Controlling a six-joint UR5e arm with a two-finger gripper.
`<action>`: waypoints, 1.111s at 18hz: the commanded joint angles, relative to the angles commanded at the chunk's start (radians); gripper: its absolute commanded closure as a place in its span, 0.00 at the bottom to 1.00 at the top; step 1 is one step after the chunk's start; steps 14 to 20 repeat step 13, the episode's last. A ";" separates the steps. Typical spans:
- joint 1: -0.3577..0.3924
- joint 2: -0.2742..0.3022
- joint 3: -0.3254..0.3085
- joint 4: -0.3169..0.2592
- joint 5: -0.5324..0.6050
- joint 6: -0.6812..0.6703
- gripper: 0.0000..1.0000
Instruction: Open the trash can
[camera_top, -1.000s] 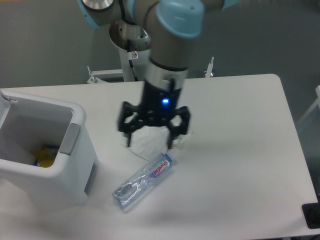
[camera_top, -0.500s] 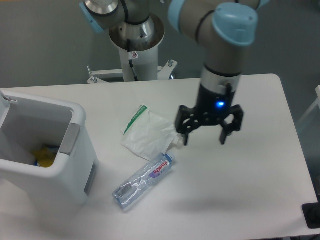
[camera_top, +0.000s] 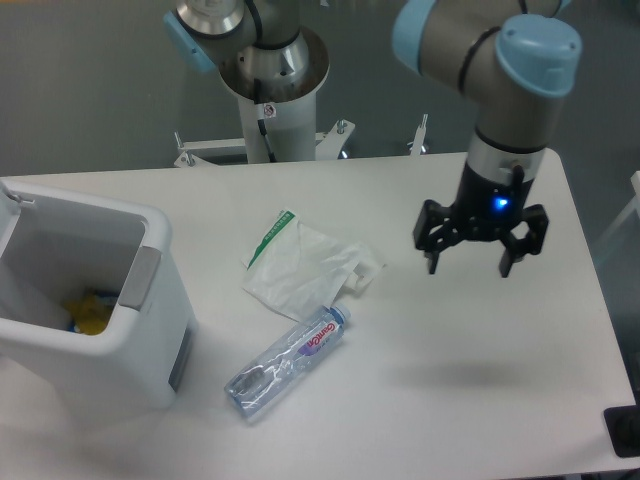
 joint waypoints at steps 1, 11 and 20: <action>0.017 -0.006 0.000 0.000 0.000 0.014 0.00; 0.060 -0.031 -0.005 -0.002 0.101 0.321 0.00; 0.066 -0.031 -0.014 -0.002 0.101 0.345 0.00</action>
